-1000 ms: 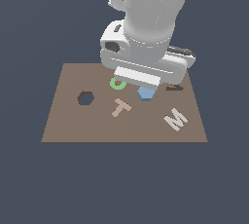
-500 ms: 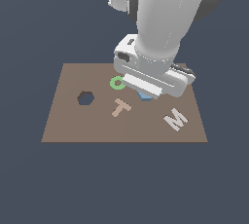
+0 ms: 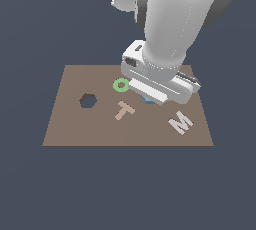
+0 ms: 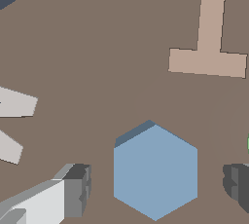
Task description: Insert a designated object into the corresponding slot on a board.
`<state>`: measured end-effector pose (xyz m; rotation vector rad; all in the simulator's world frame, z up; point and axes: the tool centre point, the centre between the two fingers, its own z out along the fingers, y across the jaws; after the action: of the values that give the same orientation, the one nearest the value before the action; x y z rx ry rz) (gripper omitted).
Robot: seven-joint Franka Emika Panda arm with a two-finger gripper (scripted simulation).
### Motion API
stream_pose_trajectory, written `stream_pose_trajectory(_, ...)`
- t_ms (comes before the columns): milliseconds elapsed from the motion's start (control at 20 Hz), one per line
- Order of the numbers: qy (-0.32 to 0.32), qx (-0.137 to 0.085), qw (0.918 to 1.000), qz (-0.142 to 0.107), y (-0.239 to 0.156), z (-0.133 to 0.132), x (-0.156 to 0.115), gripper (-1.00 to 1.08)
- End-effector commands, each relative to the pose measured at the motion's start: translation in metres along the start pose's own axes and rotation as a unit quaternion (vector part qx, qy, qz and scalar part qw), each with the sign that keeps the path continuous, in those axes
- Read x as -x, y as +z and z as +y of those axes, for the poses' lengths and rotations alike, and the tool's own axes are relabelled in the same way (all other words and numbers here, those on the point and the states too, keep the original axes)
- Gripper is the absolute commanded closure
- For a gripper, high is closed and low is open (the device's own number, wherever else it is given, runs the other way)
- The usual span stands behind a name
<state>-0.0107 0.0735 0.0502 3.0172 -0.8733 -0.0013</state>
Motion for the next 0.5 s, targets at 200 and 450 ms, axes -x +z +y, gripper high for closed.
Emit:
stream_pose_trajectory(200, 0.001, 0.000, 1.0000, 0.000, 0.008, 0.000, 0.000, -0.92)
stream_pose_trajectory(450, 0.002, 0.000, 1.0000, 0.000, 0.020, 0.000, 0.000, -0.92)
